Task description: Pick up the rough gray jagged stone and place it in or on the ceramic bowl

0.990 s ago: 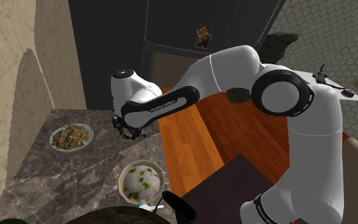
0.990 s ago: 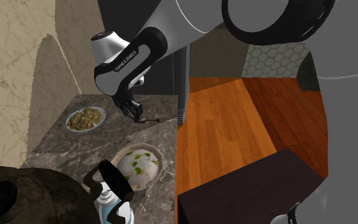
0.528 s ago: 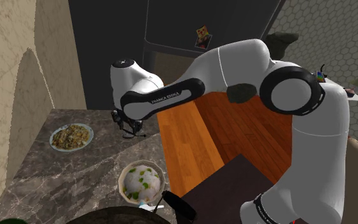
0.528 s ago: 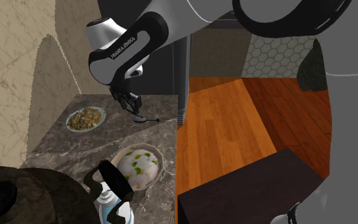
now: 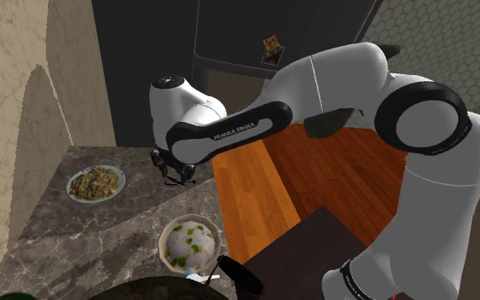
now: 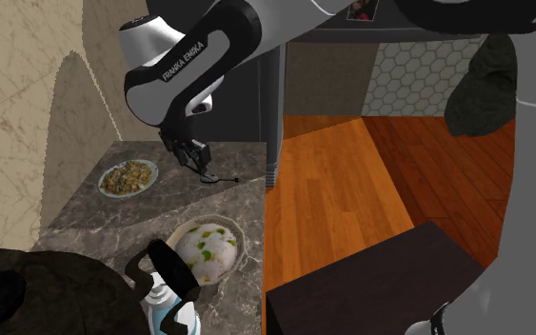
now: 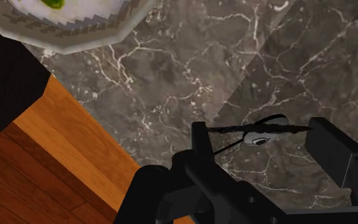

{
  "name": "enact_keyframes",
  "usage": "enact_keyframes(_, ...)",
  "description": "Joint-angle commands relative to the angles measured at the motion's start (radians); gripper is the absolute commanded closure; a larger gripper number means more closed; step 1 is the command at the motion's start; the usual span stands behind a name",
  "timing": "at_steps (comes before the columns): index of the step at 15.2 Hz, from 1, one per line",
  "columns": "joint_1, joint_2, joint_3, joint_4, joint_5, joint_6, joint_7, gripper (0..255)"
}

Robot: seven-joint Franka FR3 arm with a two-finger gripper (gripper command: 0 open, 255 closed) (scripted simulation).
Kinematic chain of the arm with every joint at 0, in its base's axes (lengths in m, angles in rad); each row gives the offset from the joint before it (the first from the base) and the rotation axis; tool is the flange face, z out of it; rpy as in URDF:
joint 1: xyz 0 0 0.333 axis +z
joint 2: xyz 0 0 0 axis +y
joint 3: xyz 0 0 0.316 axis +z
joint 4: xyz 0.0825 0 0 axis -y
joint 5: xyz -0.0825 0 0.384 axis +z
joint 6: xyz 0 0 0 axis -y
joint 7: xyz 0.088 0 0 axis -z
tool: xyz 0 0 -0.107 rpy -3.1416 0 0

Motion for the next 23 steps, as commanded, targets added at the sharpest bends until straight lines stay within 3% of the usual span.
enact_keyframes(1,0.007,-0.054,0.014,-0.085,0.008,0.029,0.029,255)
enact_keyframes(13,0.085,-0.343,0.126,-0.468,0.106,0.125,0.197,255)
enact_keyframes(23,0.101,-0.234,0.101,-0.491,0.016,0.239,0.268,255)
